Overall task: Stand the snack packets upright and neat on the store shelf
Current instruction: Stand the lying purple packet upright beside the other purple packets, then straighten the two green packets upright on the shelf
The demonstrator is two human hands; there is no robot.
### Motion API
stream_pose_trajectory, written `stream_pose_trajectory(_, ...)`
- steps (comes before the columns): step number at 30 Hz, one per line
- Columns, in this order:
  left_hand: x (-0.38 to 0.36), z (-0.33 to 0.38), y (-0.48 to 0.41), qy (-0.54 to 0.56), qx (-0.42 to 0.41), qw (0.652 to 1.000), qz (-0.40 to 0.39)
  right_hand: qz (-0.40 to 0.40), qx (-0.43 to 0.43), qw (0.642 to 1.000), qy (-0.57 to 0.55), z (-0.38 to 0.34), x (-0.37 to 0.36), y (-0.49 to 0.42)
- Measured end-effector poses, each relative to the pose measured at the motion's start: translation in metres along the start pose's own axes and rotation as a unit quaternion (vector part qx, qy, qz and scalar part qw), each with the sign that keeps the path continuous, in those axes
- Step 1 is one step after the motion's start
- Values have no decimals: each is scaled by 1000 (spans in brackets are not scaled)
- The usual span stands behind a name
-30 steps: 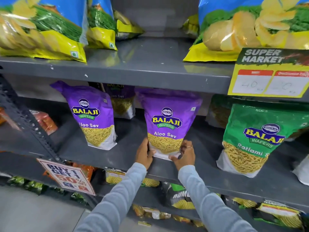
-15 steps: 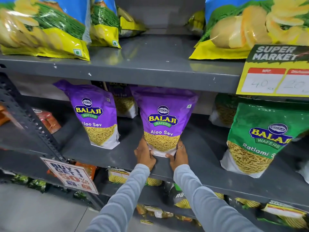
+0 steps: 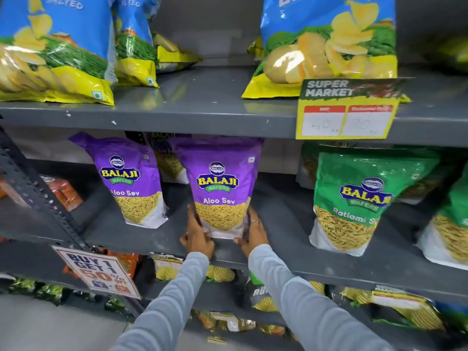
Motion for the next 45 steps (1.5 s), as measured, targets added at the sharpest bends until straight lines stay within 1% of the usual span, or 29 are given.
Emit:
stream_pose_trajectory(2, 12, 4, 11, 57, -8, 995, 83, 17, 26, 999, -6, 9, 22, 13)
stream_pose_trajectory(3, 16, 10, 21, 78, -28, 989, 126, 42, 49, 998, -20, 16, 37, 22)
stream_pose_trajectory(5, 16, 30, 50, 126, -97, 971, 179, 125, 68, 988, -67, 36, 74, 44)
stream_pose_trajectory(6, 11, 43, 65, 152, -145, 961, 178, 178, 62, 978, -87, 48, 94, 56)
stream_pose_trajectory(7, 1, 56, 81, 178, -188, 953, 160, 234, 50, 966, -101, 63, 116, 67)
stream_pose_trajectory(9, -29, 86, 106, 224, -241, 942, 64, 347, 24, 930, -115, 86, 159, 82)
stream_pose_trajectory(10, -48, 99, 113, 228, -247, 942, 11, 388, 1, 914, -115, 99, 179, 83)
stream_pose_trajectory(11, -66, 110, 116, 223, -236, 945, -41, 406, -32, 907, -103, 109, 196, 80)
stream_pose_trajectory(12, -84, 121, 119, 214, -212, 949, -96, 400, -73, 911, -69, 122, 209, 72)
stream_pose_trajectory(13, -100, 132, 122, 203, -179, 950, -152, 368, -106, 923, -32, 128, 220, 62)
stream_pose_trajectory(14, -113, 141, 124, 192, -148, 949, -203, 322, -124, 938, -32, 137, 226, 50)
stream_pose_trajectory(16, -133, 153, 127, 179, -121, 939, -267, 237, -120, 959, -103, 141, 227, 29)
stream_pose_trajectory(17, -140, 158, 128, 187, -118, 934, -281, 208, -115, 966, -105, 139, 227, 23)
stream_pose_trajectory(19, -148, 163, 129, 206, -106, 933, -277, 186, -106, 974, -70, 132, 226, 17)
stream_pose_trajectory(20, -149, 162, 129, 204, -99, 938, -263, 193, -107, 973, -66, 131, 224, 15)
stream_pose_trajectory(26, -138, 147, 132, 218, -56, 957, -184, 183, -106, 970, -124, 140, 188, 4)
stream_pose_trajectory(28, -137, 147, 133, 213, -51, 958, -184, 185, -103, 969, -124, 141, 186, 2)
stream_pose_trajectory(33, -139, 146, 134, 204, -50, 961, -181, 179, -57, 978, -93, 138, 196, 9)
stream_pose_trajectory(34, -138, 146, 134, 201, -51, 961, -181, 190, -51, 978, -75, 140, 203, 13)
stream_pose_trajectory(35, -138, 147, 136, 198, -52, 961, -184, 217, -38, 974, -56, 140, 214, 18)
stream_pose_trajectory(36, -137, 146, 137, 195, -53, 961, -188, 267, -13, 962, -46, 141, 230, 25)
stream_pose_trajectory(37, -137, 147, 138, 191, -55, 961, -191, 335, 1, 941, -56, 142, 252, 35)
stream_pose_trajectory(38, -138, 147, 139, 187, -55, 962, -193, 407, 4, 910, -77, 147, 275, 47)
stream_pose_trajectory(39, -139, 146, 139, 181, -54, 963, -191, 470, -9, 879, -80, 157, 299, 56)
stream_pose_trajectory(40, -140, 146, 140, 174, -48, 965, -189, 512, -29, 856, -61, 169, 322, 61)
stream_pose_trajectory(41, -140, 146, 141, 168, -41, 967, -186, 531, -58, 845, -18, 185, 343, 60)
stream_pose_trajectory(42, -141, 147, 142, 163, -35, 969, -182, 528, -95, 844, 23, 200, 361, 55)
stream_pose_trajectory(44, -140, 151, 144, 155, -39, 972, -170, 472, -165, 861, 92, 221, 385, 41)
stream_pose_trajectory(45, -140, 153, 145, 149, -46, 974, -163, 442, -179, 872, 107, 224, 390, 35)
Point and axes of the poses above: each hand's wrist, its own y-axis away from the middle knuckle, its own x-axis out of the back of the hand, z = x × y, the point moved 6 cm from there along -y, towards the middle knuckle, and after that the axes turned 9 degrees about z, right-handed, at the moved point
